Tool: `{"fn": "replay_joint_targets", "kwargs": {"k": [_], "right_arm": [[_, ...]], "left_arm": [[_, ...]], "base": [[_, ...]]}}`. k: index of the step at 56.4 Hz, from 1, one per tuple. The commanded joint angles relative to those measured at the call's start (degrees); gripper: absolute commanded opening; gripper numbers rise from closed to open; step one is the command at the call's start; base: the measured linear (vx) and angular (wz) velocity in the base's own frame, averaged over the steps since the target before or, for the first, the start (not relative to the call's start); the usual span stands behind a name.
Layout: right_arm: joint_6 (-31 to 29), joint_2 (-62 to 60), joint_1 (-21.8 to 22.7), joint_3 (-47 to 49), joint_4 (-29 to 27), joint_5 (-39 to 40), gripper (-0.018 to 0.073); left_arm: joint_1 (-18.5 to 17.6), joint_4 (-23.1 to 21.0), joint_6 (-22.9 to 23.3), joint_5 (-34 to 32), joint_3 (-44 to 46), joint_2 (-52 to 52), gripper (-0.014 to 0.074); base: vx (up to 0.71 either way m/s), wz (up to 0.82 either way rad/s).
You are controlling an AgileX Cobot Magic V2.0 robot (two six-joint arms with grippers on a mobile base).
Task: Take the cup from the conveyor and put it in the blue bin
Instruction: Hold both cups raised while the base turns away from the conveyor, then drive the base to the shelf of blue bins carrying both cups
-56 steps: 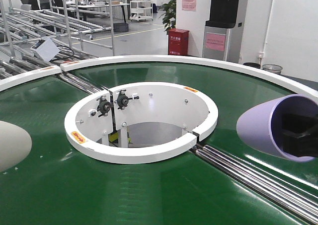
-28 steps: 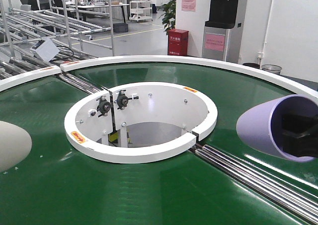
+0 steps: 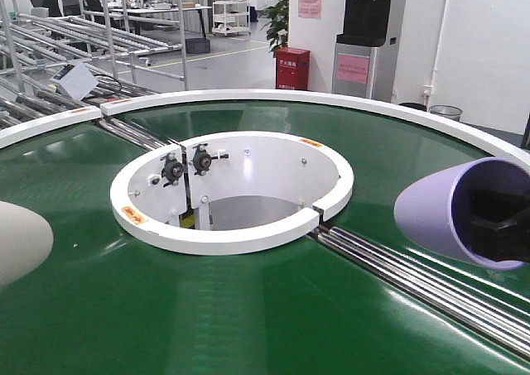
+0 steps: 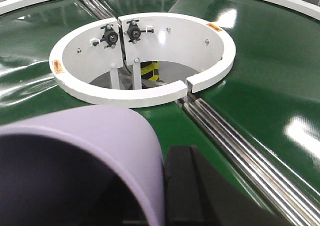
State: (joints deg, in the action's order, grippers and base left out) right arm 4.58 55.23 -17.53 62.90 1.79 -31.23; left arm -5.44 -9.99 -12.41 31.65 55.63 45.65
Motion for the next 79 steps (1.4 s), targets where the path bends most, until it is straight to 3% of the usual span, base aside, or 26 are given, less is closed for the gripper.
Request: {"fn": "replay_joint_targets", "kwargs": {"k": [1,79], "right_arm": [[0.04,-0.96,0.09,1.62,0.59,5.52,-0.0009],[0.04,-0.96,0.09,1.62,0.59,5.52,-0.0009]], "left_arm": [[-0.48,-1.10,0.12,-5.48,1.61,-0.37,-0.0007],[-0.48,-1.10,0.12,-5.48,1.61,-0.37,-0.0007]], "base": [[-0.20,0.02],[-0.17,-0.16]]}}
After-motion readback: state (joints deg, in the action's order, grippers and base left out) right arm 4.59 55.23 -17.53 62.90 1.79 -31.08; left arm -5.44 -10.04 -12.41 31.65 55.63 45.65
